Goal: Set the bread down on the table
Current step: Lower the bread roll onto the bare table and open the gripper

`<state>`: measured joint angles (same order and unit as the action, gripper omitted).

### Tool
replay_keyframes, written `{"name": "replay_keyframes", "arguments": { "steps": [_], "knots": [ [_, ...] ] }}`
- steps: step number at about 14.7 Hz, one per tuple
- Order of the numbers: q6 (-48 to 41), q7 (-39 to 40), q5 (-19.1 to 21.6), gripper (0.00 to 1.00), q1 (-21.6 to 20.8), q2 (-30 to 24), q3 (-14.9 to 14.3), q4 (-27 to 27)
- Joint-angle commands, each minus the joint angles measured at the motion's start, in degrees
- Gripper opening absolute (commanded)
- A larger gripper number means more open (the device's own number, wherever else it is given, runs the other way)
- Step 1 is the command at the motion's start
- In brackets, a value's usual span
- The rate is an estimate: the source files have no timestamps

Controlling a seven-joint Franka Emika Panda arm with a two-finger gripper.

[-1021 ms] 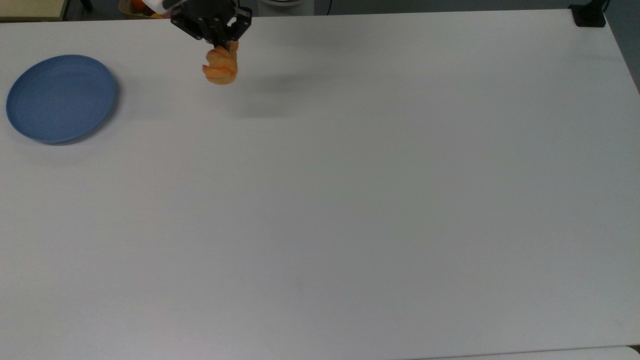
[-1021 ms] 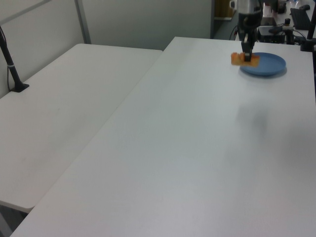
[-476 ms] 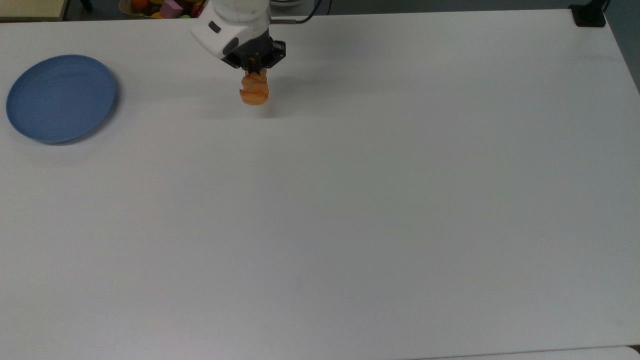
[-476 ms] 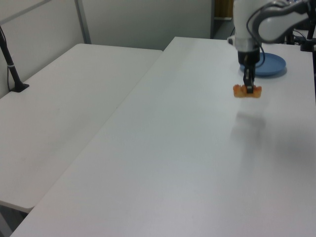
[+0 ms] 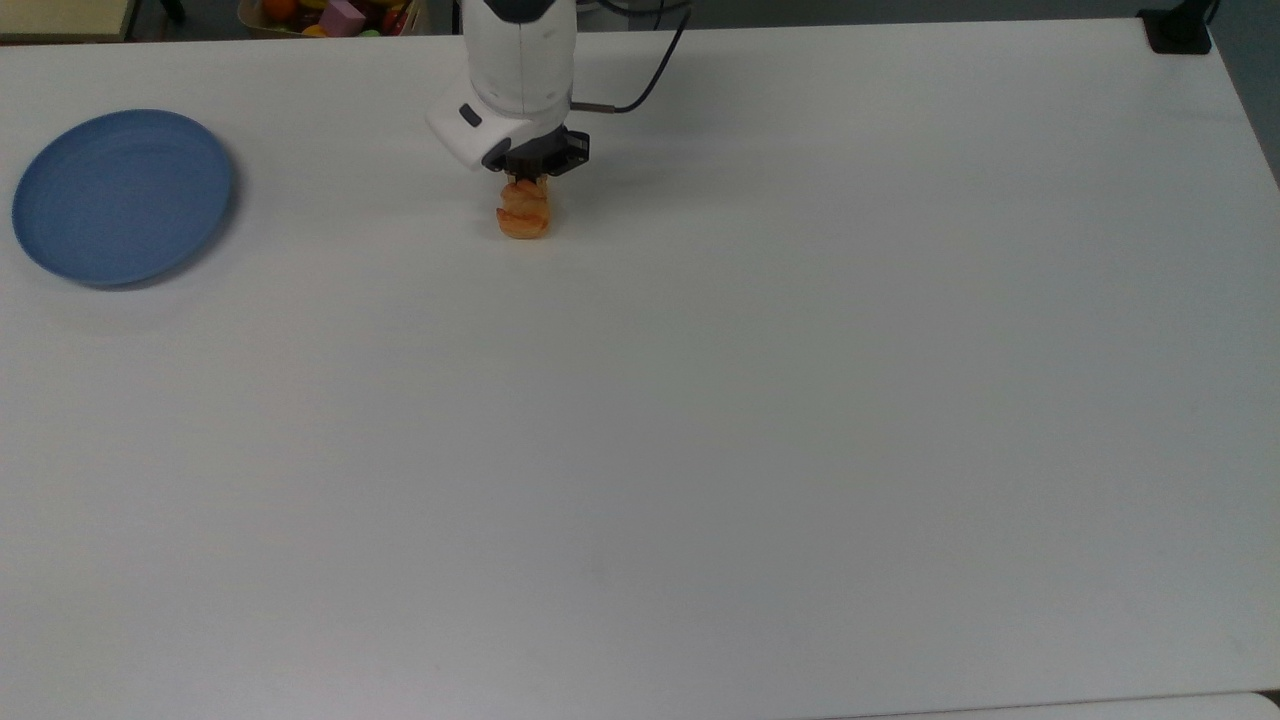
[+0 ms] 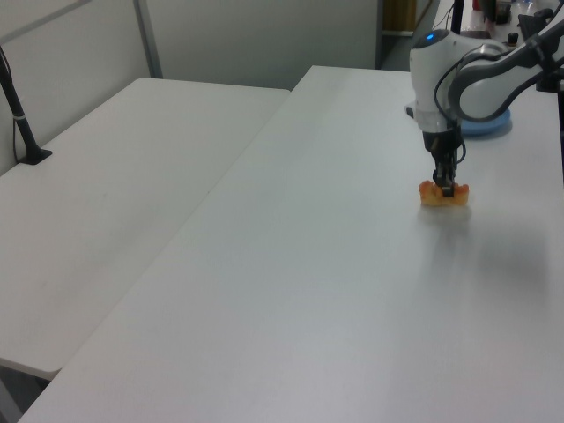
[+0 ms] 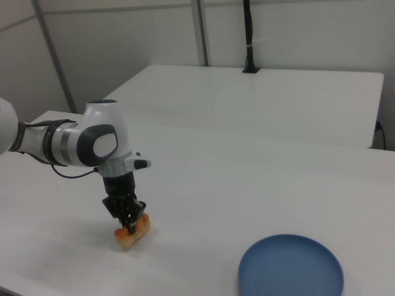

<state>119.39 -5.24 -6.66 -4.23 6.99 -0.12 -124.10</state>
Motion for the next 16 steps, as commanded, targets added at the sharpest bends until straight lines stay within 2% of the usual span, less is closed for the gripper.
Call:
{"name": "replay_keyframes", "arguments": {
  "steps": [1,4,6,7,13,15,16],
  "knots": [
    [2.86,-2.14,-2.66,0.52,-0.95,1.18,-0.24,-1.06],
    [2.87,-2.23,-3.71,0.8,-0.95,1.45,-0.24,-1.24],
    [2.78,-2.23,-3.72,0.96,-0.95,1.36,-0.24,-1.24],
    [2.69,-2.23,-3.72,1.0,-0.86,1.19,-0.32,-1.24],
    [1.99,-1.62,-3.72,1.0,-0.16,-2.24,-0.24,0.25],
    [-0.1,-2.05,-3.28,1.0,0.01,-4.17,-0.24,2.53],
    [-3.43,-2.31,-2.49,1.0,0.63,-5.13,-0.24,5.85]
  ]
}}
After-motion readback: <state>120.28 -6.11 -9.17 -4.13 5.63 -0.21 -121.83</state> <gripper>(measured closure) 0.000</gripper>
